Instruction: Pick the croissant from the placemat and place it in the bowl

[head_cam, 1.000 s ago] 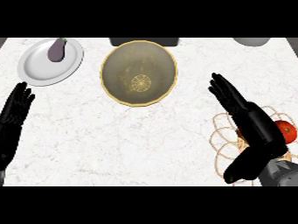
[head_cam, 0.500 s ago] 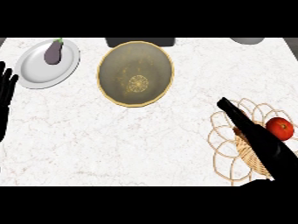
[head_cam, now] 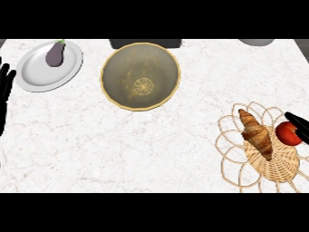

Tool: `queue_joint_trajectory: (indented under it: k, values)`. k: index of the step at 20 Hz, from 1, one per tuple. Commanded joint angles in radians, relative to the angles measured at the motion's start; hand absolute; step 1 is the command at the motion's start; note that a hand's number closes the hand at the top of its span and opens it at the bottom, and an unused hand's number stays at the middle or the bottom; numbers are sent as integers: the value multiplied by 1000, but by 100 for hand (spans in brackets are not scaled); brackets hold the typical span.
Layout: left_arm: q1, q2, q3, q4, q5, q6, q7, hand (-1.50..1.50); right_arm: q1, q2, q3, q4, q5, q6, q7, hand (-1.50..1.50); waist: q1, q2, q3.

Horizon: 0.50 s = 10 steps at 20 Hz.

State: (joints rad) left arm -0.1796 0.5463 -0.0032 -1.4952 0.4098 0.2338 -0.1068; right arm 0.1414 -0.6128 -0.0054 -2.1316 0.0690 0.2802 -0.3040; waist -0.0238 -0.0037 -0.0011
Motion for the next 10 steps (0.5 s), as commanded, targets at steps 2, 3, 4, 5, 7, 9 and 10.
queue_joint_trajectory:
  k: [2,3,4,5,7,9,10]
  values:
    - [14,-17,-7,3,-16,0,-1,0,16,-182,-187,-16,-27,113,106,-150,6,1,0]
    - [-5,-9,-1,22,-10,-15,-1,0,22,-230,-181,-81,-19,146,177,-150,-4,0,-2]
    - [7,-28,-26,18,-39,4,-13,0,3,-266,-185,-39,0,178,175,-150,8,3,-1]
    - [-3,22,20,-8,-1,-33,11,0,20,-305,-192,-60,3,215,203,-150,11,-1,-1]
    - [-19,-20,-20,-59,-23,29,61,0,6,-383,-249,-9,-33,299,194,-150,15,0,0]
    - [14,-16,-9,-40,-24,2,37,0,56,-392,-223,-81,1,343,205,-150,12,-1,0]
    - [-14,-2,19,16,-13,-34,4,0,7,-443,-253,-17,-29,393,182,-150,17,4,0]
